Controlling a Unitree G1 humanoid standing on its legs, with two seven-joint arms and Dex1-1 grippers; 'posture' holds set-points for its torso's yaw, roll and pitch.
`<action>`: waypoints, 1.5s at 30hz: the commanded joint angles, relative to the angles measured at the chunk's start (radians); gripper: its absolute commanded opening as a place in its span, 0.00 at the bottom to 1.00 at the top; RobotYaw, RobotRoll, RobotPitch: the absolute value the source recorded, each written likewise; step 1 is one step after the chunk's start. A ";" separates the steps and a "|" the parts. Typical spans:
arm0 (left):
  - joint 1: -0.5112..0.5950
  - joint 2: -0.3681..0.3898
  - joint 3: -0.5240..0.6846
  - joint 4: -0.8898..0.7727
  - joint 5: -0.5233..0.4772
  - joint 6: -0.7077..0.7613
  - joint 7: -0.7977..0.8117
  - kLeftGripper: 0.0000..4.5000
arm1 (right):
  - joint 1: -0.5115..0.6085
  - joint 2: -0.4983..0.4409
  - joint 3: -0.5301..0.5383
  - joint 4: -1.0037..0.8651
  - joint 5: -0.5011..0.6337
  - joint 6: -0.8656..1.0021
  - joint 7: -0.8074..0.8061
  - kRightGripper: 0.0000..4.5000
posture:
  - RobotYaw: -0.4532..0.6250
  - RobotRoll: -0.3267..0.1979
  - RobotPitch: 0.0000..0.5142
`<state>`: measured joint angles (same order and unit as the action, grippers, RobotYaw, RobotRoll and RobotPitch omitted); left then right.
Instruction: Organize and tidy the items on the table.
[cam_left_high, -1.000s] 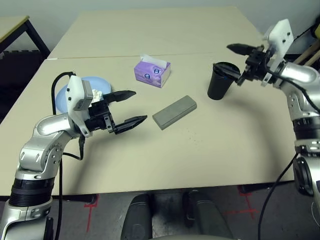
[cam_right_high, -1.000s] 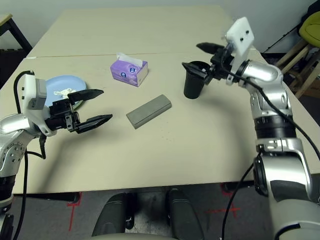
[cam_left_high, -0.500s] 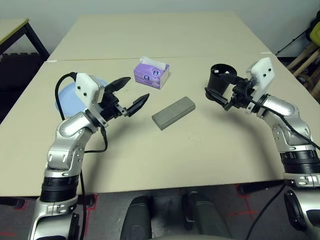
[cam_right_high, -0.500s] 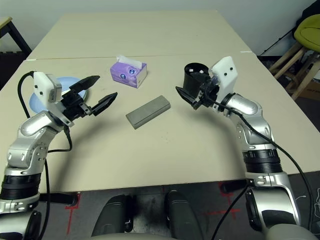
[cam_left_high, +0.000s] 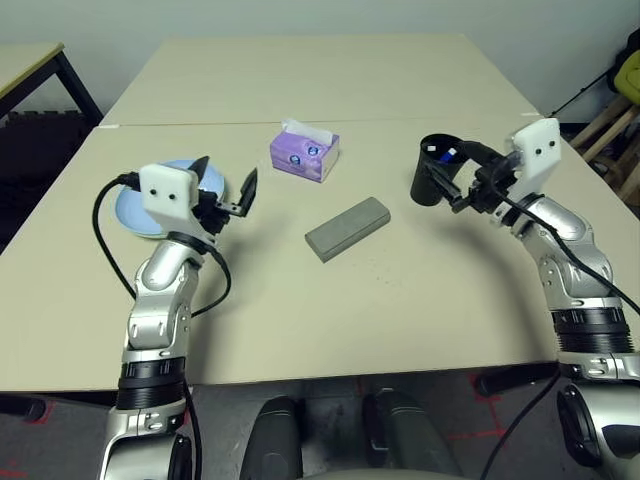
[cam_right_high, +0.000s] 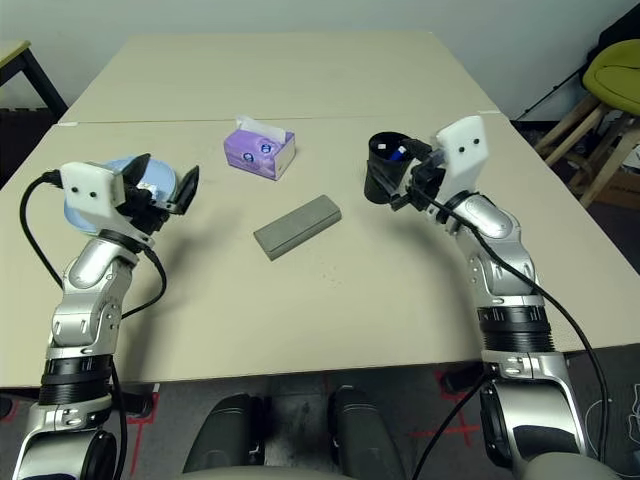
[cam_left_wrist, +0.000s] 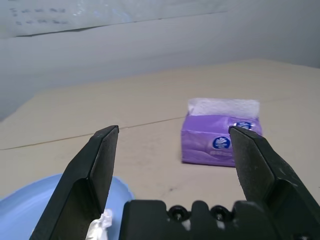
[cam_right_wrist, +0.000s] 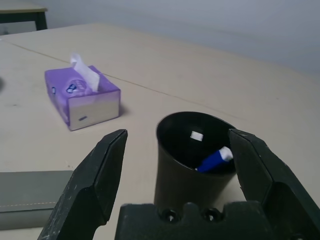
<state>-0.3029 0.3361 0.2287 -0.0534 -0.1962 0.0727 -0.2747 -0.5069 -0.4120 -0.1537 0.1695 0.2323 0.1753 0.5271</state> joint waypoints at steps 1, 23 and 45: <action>-0.002 0.014 0.032 0.021 0.005 -0.008 0.026 1.00 | 0.005 -0.013 -0.041 0.051 0.004 -0.034 -0.024 0.98 | 0.46 0.62 0.12; 0.150 0.001 0.058 0.030 0.008 -0.104 0.052 1.00 | 0.019 -0.028 -0.138 0.405 -0.031 -0.284 -0.216 0.98 | 0.47 0.62 0.13; 0.186 -0.021 0.116 0.074 -0.060 -0.115 0.078 1.00 | 0.034 -0.001 -0.238 0.642 0.029 -0.472 -0.249 0.98 | 0.47 0.62 0.09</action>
<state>-0.1127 0.3255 0.3354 0.0155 -0.2379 -0.0620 -0.2081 -0.4908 -0.4155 -0.3686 0.7822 0.2439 -0.2755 0.2746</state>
